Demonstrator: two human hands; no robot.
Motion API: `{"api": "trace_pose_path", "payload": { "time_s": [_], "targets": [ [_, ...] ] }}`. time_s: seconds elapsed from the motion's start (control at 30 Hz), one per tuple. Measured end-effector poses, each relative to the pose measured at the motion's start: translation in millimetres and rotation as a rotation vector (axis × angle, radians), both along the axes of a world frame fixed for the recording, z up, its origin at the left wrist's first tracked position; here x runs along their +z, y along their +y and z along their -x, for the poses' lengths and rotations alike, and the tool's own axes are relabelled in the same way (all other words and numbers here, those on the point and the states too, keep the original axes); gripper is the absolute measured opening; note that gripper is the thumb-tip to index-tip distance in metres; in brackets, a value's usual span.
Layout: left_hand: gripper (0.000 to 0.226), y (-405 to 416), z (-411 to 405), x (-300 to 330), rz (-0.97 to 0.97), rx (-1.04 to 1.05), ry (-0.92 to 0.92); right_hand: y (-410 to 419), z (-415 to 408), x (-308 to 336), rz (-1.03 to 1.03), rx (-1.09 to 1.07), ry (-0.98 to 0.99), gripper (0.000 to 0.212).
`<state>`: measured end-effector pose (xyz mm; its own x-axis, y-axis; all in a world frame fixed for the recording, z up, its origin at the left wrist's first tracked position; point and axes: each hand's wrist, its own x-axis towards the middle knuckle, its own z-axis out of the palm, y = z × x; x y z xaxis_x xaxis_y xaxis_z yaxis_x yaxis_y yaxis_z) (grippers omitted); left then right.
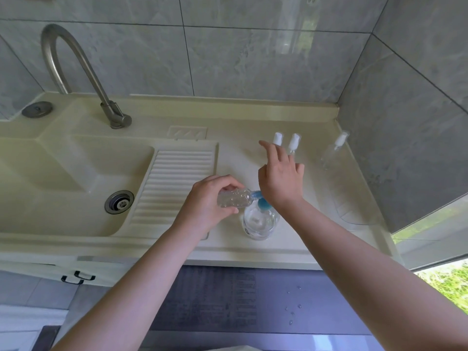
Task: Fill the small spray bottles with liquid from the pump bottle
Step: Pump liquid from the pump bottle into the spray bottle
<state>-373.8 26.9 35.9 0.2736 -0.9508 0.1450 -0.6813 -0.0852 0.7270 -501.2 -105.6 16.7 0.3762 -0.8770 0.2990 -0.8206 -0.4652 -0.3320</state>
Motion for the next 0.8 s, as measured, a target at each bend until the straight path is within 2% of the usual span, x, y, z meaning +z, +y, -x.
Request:
{"api": "trace_pose_path", "payload": {
  "time_s": [0.1, 0.23, 0.47, 0.63, 0.8],
  "targets": [
    [0.049, 0, 1, 0, 0.001, -0.006, 0.003, -3, 2, 4, 0.057, 0.000, 0.031, 0.066],
    [0.051, -3, -1, 3, -0.012, -0.017, -0.004, 0, 3, -2, -0.005, 0.051, 0.129, 0.055],
    [0.049, -2, 0, 7, -0.007, -0.028, -0.003, -5, 3, 16, 0.029, 0.046, 0.140, 0.064],
    [0.049, -1, -1, 7, -0.019, -0.019, -0.018, -1, 1, 4, -0.120, 0.041, 0.216, 0.061],
    [0.049, 0, -1, 8, -0.018, -0.020, -0.011, -5, 1, 15, -0.016, 0.041, 0.230, 0.060]
  ]
}}
